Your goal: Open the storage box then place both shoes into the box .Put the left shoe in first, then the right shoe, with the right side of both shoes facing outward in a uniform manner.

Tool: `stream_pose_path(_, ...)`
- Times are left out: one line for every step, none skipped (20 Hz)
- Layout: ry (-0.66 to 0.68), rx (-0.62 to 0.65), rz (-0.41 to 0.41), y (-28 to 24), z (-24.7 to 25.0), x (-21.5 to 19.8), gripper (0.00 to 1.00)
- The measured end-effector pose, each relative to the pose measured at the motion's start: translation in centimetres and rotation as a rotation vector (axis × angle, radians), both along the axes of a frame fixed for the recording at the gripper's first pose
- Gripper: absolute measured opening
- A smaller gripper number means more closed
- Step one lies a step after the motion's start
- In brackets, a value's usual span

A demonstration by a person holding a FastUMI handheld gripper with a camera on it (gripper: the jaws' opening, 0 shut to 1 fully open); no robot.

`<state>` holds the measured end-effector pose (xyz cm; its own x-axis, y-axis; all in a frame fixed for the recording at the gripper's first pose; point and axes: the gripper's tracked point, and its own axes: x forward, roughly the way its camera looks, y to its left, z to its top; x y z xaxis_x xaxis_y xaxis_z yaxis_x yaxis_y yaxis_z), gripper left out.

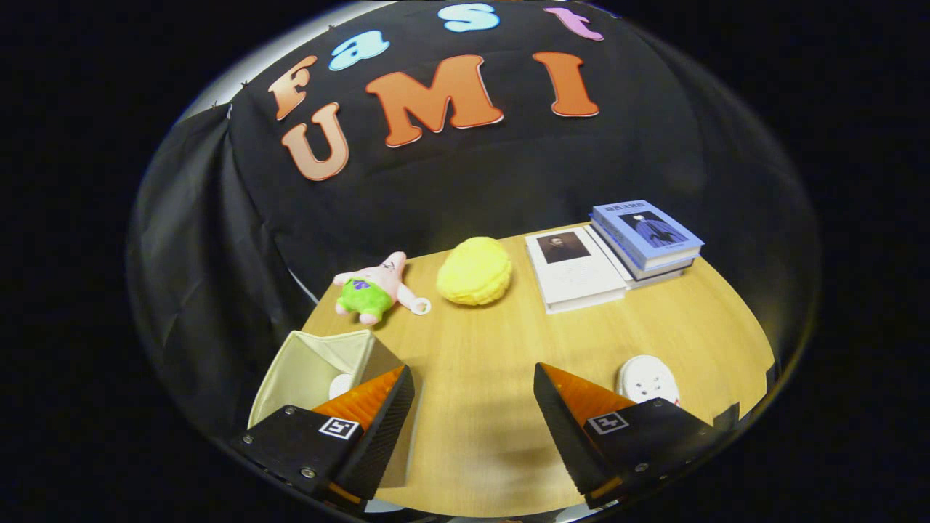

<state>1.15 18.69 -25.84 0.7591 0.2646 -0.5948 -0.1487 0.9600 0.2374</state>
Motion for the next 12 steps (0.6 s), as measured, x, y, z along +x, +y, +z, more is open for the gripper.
stream_pose_path(0.006,-0.01,-0.029,-1.8,-0.2,-0.5,0.98)
stream_pose_path(0.013,-0.022,-0.055,-3.6,-0.7,-0.8,0.98)
stream_pose_path(0.021,-0.037,-0.085,-5.5,-1.2,-0.9,0.98)
stream_pose_path(0.033,-0.048,-0.113,-7.3,-1.8,-0.9,0.98)
stream_pose_path(0.043,-0.053,-0.142,-9.1,-2.5,-1.0,0.98)
stream_pose_path(0.052,-0.053,-0.172,-10.7,-3.0,-1.3,0.98)
stream_pose_path(0.059,-0.055,-0.199,-12.5,-3.5,-1.5,0.98)
stream_pose_path(0.066,-0.06,-0.222,-14.1,-4.2,-1.7,0.98)
stream_pose_path(0.076,-0.065,-0.239,-15.5,-4.7,-2.1,0.98)
stream_pose_path(0.086,-0.068,-0.254,-16.7,-5.4,-2.3,0.98)
stream_pose_path(0.098,-0.065,-0.262,-17.7,-6.1,-2.5,0.98)
stream_pose_path(0.112,-0.067,-0.271,-18.7,-6.9,-2.7,0.98)
